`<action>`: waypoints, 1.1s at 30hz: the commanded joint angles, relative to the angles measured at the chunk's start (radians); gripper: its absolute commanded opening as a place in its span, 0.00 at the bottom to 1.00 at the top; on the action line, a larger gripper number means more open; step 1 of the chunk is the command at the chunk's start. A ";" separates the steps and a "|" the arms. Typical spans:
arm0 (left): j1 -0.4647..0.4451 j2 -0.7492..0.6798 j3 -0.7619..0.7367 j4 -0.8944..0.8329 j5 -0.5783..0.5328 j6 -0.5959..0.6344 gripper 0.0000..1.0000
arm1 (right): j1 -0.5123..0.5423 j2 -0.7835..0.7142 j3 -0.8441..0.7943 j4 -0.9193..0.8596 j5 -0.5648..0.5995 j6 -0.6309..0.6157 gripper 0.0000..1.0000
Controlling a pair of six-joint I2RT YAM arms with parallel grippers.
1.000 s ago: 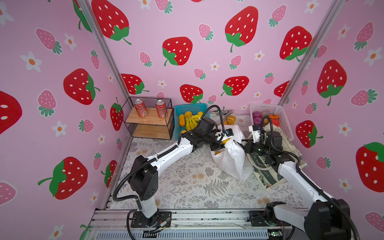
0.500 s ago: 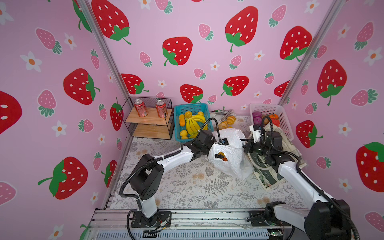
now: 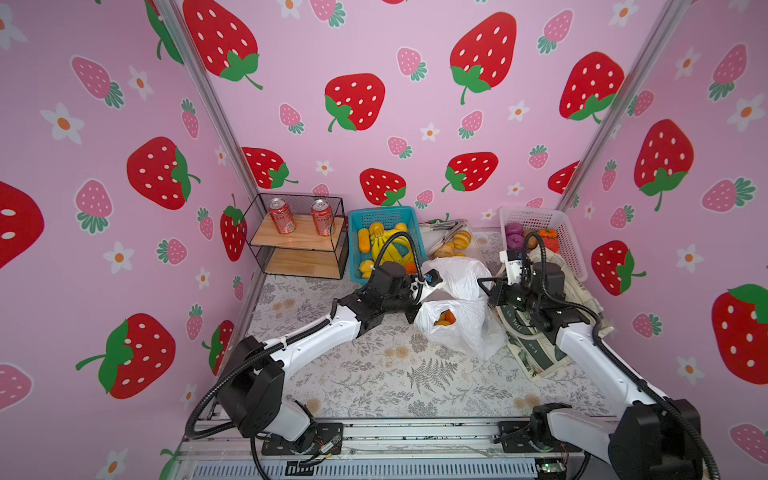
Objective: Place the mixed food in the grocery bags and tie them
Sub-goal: 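Move the left gripper back into the teal basket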
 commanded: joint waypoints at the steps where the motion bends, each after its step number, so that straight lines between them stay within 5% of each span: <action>1: 0.088 -0.087 -0.066 0.089 0.048 -0.156 0.77 | 0.000 -0.001 -0.003 0.026 0.009 -0.013 0.01; 6: 0.204 -0.125 -0.117 0.137 -0.067 -0.372 0.74 | -0.001 0.011 -0.006 0.042 0.001 -0.010 0.01; 10: 0.241 0.002 0.069 -0.119 -0.350 -0.483 0.70 | 0.000 0.015 -0.012 0.051 -0.003 -0.008 0.01; 16: 0.254 0.244 0.372 -0.477 -0.561 -0.514 0.69 | -0.002 0.002 -0.022 0.048 0.005 -0.017 0.01; 25: 0.280 0.573 0.800 -0.876 -0.632 -0.507 0.71 | -0.004 0.001 -0.026 0.058 -0.004 -0.023 0.01; 33: 0.331 0.790 1.020 -0.996 -0.637 -0.515 0.73 | -0.007 -0.017 -0.034 0.054 0.008 -0.037 0.01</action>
